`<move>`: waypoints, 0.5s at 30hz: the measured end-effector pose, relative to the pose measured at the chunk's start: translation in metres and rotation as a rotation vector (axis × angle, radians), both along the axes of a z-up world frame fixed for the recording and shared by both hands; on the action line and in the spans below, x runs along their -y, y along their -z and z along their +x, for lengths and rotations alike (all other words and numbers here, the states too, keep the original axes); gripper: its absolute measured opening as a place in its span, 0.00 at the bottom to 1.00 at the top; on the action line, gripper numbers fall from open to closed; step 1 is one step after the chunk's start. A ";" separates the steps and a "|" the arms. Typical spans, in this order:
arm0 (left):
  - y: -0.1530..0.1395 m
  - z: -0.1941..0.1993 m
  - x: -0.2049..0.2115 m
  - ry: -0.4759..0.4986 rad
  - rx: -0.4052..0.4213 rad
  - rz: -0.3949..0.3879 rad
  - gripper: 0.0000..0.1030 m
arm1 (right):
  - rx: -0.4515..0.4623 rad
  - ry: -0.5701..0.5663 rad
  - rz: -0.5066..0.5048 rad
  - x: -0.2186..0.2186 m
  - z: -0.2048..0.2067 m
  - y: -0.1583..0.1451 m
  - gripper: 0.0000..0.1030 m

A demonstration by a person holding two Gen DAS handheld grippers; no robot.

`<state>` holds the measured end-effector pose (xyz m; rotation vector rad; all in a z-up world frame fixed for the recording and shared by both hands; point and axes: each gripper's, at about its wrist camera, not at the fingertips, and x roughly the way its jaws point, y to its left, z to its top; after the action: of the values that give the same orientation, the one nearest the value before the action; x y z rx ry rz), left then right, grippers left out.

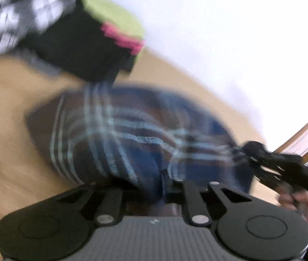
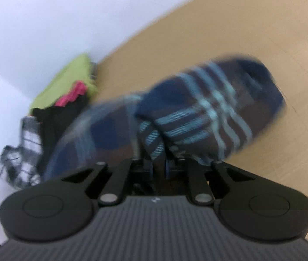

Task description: Fold clothes

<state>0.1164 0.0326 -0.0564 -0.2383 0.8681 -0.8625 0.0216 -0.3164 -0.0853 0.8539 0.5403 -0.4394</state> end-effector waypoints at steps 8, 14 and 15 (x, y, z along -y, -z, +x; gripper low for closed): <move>-0.153 -0.041 0.009 -0.014 0.434 -0.130 0.12 | 0.424 -0.304 -0.199 0.001 0.088 -0.183 0.12; -0.276 -0.124 0.042 0.001 0.773 -0.202 0.13 | 0.671 -0.462 -0.405 0.003 0.086 -0.316 0.12; -0.292 -0.140 0.053 0.013 0.810 -0.201 0.13 | 0.707 -0.464 -0.439 0.011 0.078 -0.334 0.12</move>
<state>-0.0239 -0.0203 0.2356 -0.0414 0.0280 -0.9518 0.0994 -0.3270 0.2485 0.3919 -0.0307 0.1782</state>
